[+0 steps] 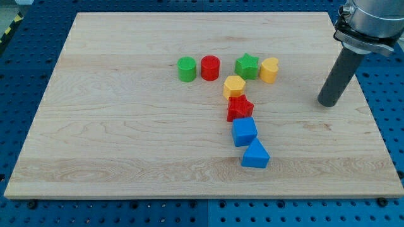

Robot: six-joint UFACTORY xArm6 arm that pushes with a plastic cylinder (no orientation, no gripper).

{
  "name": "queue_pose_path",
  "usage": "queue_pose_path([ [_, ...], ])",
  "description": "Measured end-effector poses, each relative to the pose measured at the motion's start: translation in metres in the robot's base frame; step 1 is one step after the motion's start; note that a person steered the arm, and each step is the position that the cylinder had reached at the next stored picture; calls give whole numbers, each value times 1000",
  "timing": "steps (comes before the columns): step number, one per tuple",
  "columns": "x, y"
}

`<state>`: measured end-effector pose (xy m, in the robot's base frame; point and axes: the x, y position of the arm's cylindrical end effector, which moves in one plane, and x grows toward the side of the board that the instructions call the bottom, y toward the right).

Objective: Point your arm at blue triangle

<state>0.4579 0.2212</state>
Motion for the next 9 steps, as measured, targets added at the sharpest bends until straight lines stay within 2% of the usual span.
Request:
queue_pose_path([
  [5,-13,-1],
  [7,-76,-1],
  [8,-53,-3],
  [9,-6,-14],
])
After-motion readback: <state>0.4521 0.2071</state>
